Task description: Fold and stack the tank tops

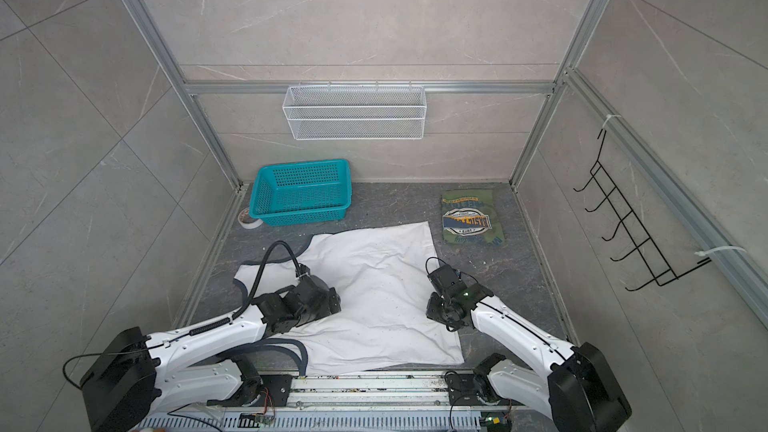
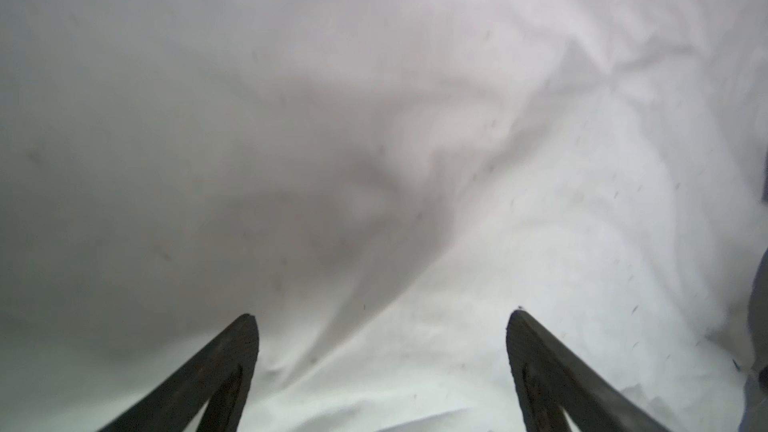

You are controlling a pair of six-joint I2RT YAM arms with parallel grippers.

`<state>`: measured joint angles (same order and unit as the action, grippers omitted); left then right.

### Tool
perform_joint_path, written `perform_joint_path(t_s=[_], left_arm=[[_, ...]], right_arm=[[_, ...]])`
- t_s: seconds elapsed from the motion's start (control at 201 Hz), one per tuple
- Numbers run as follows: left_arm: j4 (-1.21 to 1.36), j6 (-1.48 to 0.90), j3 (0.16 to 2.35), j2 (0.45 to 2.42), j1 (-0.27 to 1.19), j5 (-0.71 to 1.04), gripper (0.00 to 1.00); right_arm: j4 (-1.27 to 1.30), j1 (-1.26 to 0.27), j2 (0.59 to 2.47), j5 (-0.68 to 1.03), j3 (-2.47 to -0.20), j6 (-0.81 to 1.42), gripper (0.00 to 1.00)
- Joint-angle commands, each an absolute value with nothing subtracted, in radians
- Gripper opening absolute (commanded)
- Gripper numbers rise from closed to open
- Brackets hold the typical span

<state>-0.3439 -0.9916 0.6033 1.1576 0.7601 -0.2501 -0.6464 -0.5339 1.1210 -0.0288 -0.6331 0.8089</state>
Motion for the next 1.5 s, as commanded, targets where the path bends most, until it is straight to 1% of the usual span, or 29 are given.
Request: perform_joint_path(t_s=[0.0, 0.119, 0.169, 0.314, 0.373, 0.508, 0.781, 1.145, 1.349, 1.493], left_arm=[[-0.259, -0.790, 0.685, 1.144, 0.581, -0.187, 0.92], [-0.118, -0.705, 0.743, 1.257, 0.398, -0.058, 0.87], [-0.086, -0.690, 0.776, 1.324, 0.352, -0.035, 0.83], [0.075, -0.696, 0.828, 1.485, 0.262, 0.057, 0.72], [0.104, -0.693, 0.854, 1.539, 0.251, 0.038, 0.67], [0.173, -0.675, 0.889, 1.626, 0.241, 0.004, 0.61], [0.198, -0.645, 0.957, 1.752, 0.239, -0.076, 0.52], [0.114, -0.620, 1.078, 1.870, 0.225, -0.133, 0.47], [0.076, -0.622, 1.120, 1.905, 0.223, -0.106, 0.40], [0.066, -0.632, 1.120, 1.910, 0.224, -0.105, 0.40]], right_arm=[[-0.661, -0.505, 1.159, -0.119, -0.782, 0.694, 0.44], [-0.539, -0.405, 1.247, 0.018, -0.857, 0.622, 0.43], [-0.495, -0.371, 1.289, 0.074, -0.885, 0.602, 0.43], [-0.422, -0.325, 1.418, 0.143, -0.963, 0.562, 0.42], [-0.402, -0.312, 1.463, 0.168, -0.984, 0.561, 0.42], [-0.362, -0.303, 1.497, 0.219, -0.985, 0.574, 0.42], [-0.357, -0.303, 1.468, 0.244, -0.961, 0.571, 0.42], [-0.362, -0.302, 1.436, 0.245, -0.937, 0.558, 0.42], [-0.375, -0.302, 1.436, 0.233, -0.952, 0.552, 0.41], [-0.390, -0.299, 1.435, 0.227, -0.978, 0.545, 0.42]])
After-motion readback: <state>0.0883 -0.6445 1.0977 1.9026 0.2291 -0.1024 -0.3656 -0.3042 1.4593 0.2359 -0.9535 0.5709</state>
